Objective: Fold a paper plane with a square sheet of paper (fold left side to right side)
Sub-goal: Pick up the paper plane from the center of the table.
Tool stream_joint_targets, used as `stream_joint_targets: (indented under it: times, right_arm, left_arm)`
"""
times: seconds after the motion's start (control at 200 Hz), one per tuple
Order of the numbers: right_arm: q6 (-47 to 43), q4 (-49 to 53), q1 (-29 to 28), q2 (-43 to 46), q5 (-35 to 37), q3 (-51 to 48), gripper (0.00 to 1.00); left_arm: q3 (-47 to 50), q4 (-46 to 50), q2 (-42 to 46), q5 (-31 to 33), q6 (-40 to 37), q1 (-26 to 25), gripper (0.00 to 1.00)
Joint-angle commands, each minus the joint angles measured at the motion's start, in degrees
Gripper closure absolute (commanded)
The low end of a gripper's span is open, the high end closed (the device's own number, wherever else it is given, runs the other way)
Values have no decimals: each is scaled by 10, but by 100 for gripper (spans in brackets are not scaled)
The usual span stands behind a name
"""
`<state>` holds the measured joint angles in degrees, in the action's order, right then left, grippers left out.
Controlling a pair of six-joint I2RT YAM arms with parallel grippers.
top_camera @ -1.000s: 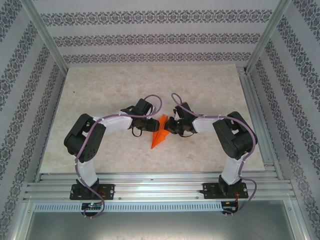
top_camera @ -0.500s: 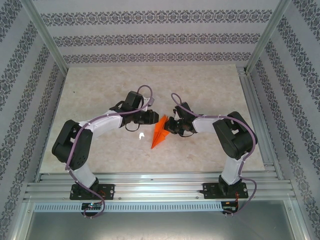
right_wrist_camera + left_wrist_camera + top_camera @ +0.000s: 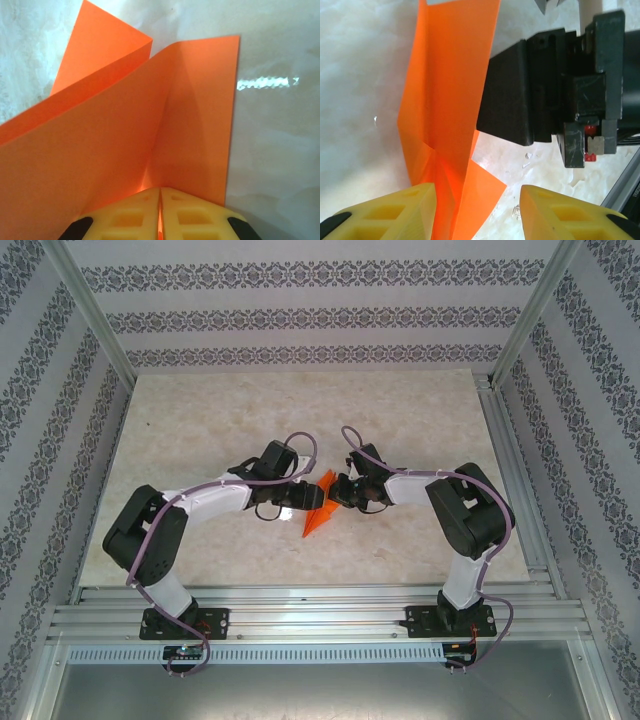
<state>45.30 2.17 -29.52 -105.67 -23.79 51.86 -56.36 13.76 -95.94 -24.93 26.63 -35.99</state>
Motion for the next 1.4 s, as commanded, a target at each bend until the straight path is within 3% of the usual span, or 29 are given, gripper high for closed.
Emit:
stream_joint_targets:
  times: [0.0,0.235,0.435,0.999,1.149,1.394]
  right_arm:
    - [-10,22,0,-10,22,8,90]
    - [-11,24,-2,-9,23,11,89]
    - [-10,27,-3,-11,24,16,89]
    - [-9,31,-7,-13,24,21,89]
    - [-9,30,-7,-14,23,22,89]
    - [-11,31,2,4,22,23,88]
  left_arm:
    - [-2,13,2,21,-21,-17,52]
    - [-28,71,-22,91,-47,-43,44]
    - [-45,82,-38,110,-57,-74,44]
    - [-137,192,-124,259,-95,-143,41]
    - [-145,207,-131,305,-95,-148,49]
    - [-134,190,-124,293,-91,-148,70]
